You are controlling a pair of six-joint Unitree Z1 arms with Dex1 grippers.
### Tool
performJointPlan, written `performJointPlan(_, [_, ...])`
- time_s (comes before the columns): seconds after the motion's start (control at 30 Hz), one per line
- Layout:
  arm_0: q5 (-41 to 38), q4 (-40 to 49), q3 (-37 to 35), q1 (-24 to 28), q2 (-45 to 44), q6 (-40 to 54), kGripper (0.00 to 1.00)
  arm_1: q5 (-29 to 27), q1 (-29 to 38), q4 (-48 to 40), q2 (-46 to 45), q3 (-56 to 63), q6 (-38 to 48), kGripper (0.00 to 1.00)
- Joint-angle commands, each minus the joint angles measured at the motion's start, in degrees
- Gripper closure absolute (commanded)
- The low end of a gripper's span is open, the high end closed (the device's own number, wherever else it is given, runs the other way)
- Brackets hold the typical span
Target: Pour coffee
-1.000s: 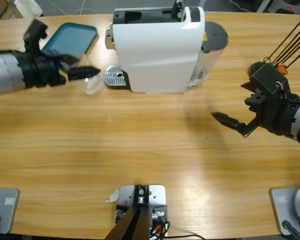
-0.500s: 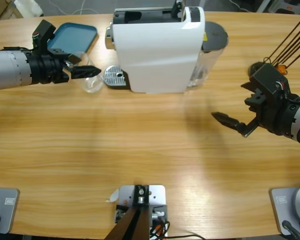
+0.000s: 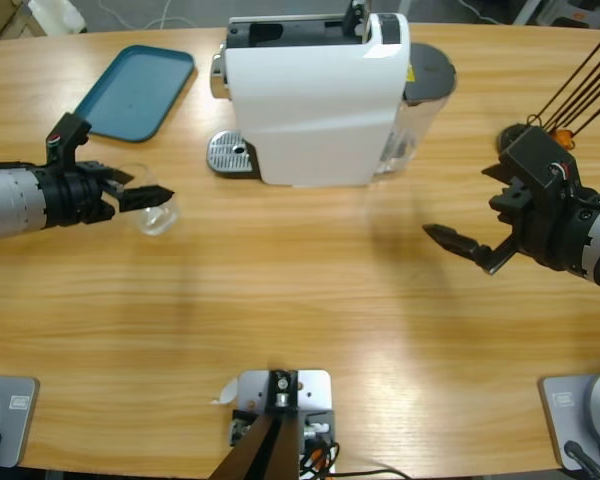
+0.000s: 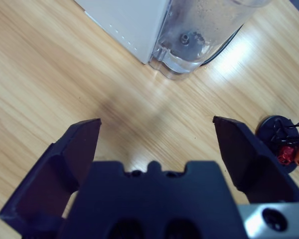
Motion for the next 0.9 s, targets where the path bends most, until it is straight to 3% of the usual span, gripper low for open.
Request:
performJointPlan(0.03, [0.1, -0.1, 2.0, -6.3, -2.2, -1.2, 0.009, 0.9, -0.3, -0.2, 1.0, 0.3, 0.1, 0.0])
performJointPlan(0.27, [-0.6, 0.6, 3.3, -7.2, -6.5, -1.7, 0.009, 0.9, -0.3, -0.2, 1.0, 0.3, 0.1, 0.0])
performJointPlan(0.33, [-0.4, 1.2, 4.0, -7.2, -11.5, -3.0, 0.009, 0.8, -0.3, -0.2, 0.6, 0.3, 0.1, 0.0])
performJointPlan(0.43, [-0.1, 12.9, -0.9, -7.2, -22.5, -3.3, 0.009, -1.9, -1.1, 0.5, -3.0, 0.4, 0.3, 0.0])
performJointPlan(0.57, [0.0, 28.4, -9.6, -6.3, -29.7, -2.2, 0.021, -1.9, -14.4, 8.6, -7.2, -4.8, 2.6, 0.007])
performJointPlan(0.63, [0.0, 34.3, -13.5, -5.9, -30.1, -1.1, 0.035, -0.5, -22.4, 15.0, -6.2, -8.9, 6.3, 0.104])
performJointPlan(0.7, [0.0, 38.5, -16.2, -5.6, -29.9, 0.4, 0.069, -0.3, -28.6, 22.4, -4.7, -14.1, 7.5, 0.115])
performJointPlan(0.8, [0.0, 41.4, -16.4, -3.8, -29.2, 1.7, 0.116, 5.8, -39.0, 22.5, -3.5, -15.4, 9.3, 0.106])
performJointPlan(0.9, [0.2, 42.4, -15.7, -2.4, -29.1, 2.1, 0.135, 7.6, -42.4, 20.2, -1.7, -14.0, 9.3, 0.111])
